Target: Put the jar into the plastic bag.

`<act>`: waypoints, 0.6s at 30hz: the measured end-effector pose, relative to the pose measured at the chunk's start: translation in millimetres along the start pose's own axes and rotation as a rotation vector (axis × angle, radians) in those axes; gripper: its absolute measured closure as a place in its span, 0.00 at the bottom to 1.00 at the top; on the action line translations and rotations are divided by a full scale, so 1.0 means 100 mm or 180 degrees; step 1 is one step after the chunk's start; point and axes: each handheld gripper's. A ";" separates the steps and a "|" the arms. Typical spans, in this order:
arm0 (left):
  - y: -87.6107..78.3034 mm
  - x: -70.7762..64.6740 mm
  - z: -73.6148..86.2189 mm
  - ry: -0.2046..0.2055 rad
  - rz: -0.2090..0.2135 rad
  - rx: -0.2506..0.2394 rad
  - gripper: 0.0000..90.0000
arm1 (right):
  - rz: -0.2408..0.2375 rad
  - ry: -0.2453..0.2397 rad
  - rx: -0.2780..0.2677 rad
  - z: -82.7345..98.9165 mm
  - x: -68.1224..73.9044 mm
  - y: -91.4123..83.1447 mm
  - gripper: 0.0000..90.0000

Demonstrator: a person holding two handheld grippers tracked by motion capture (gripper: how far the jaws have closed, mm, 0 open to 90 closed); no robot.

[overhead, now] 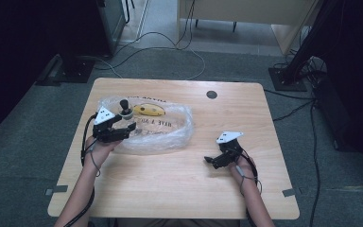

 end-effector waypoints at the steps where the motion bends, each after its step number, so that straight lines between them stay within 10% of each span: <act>1: -0.01 0.00 0.00 0.0010 0.0007 -0.0001 0.31 | -0.0001 -0.0001 0.0000 0.00 0.00 0.00 0.00; 18: -0.18 -0.07 0.06 0.0133 0.0041 0.0018 0.31 | -0.0011 -0.0015 -0.0004 0.00 -0.01 0.00 0.00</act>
Point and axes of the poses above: each handheld gripper's, and its own axes: y roughly forward along the jaws, z roughly out of its underside, x roughly to its left, and after that the axes turned 2 degrees about x, right-handed
